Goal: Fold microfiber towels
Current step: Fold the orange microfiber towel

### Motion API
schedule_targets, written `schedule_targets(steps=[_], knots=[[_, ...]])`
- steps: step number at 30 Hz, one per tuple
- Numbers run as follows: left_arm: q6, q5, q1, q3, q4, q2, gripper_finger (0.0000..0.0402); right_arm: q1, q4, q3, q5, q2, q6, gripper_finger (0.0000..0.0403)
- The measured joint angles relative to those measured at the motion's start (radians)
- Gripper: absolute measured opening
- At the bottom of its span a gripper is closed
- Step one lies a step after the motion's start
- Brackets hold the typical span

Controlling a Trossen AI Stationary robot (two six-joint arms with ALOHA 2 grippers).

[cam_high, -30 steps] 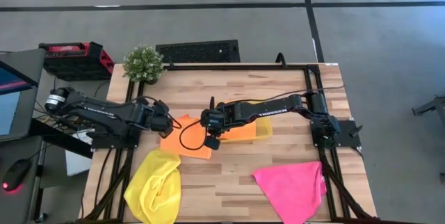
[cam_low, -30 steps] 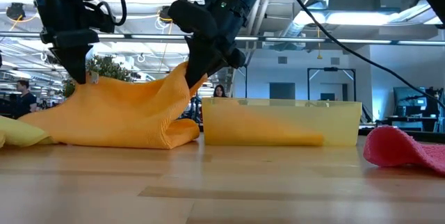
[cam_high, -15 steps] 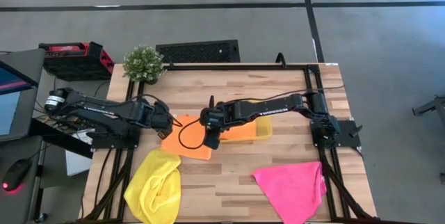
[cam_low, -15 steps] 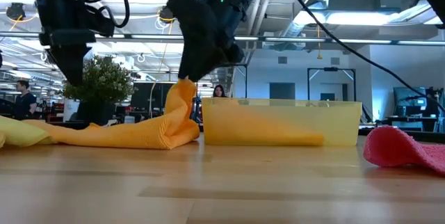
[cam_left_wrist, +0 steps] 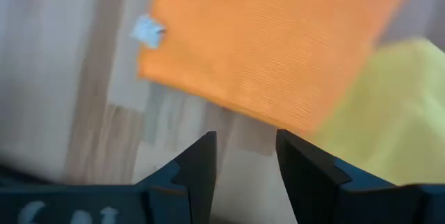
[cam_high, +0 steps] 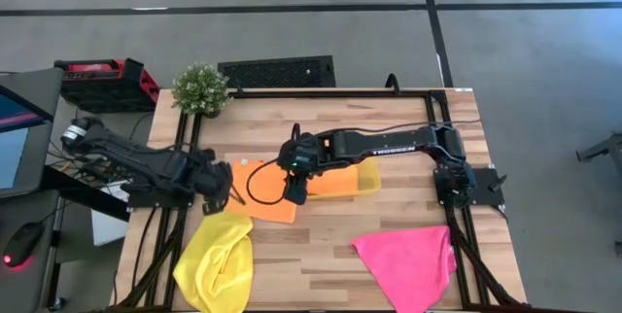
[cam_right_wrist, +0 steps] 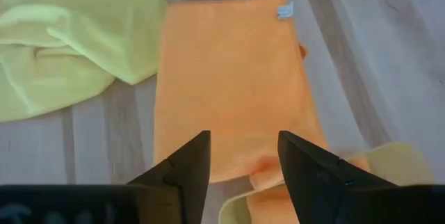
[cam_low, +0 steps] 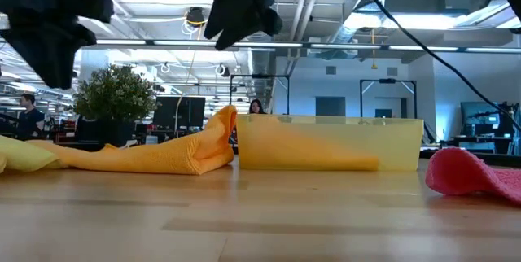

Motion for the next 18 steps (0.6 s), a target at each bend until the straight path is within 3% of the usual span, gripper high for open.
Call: schedule_targets(steps=[5,9,13,18], knots=[[0.018,0.043,-0.121,-0.04,0.103,0.012,0.0142,0.015,0.028,0.004,0.0,-0.013,-0.029,0.0187],[0.021,0.057,-0.189,-0.122,0.291,0.016,0.0142,0.025,0.033,0.003,0.0,-0.015,-0.03,0.0189],[0.021,-0.003,-0.205,-0.155,0.353,0.031,0.0142,0.035,0.029,0.003,0.0,-0.015,-0.03,0.0188],[0.066,0.001,-0.205,-0.181,0.355,0.083,0.0142,0.037,0.03,0.003,0.0,-0.015,-0.03,0.0185]])
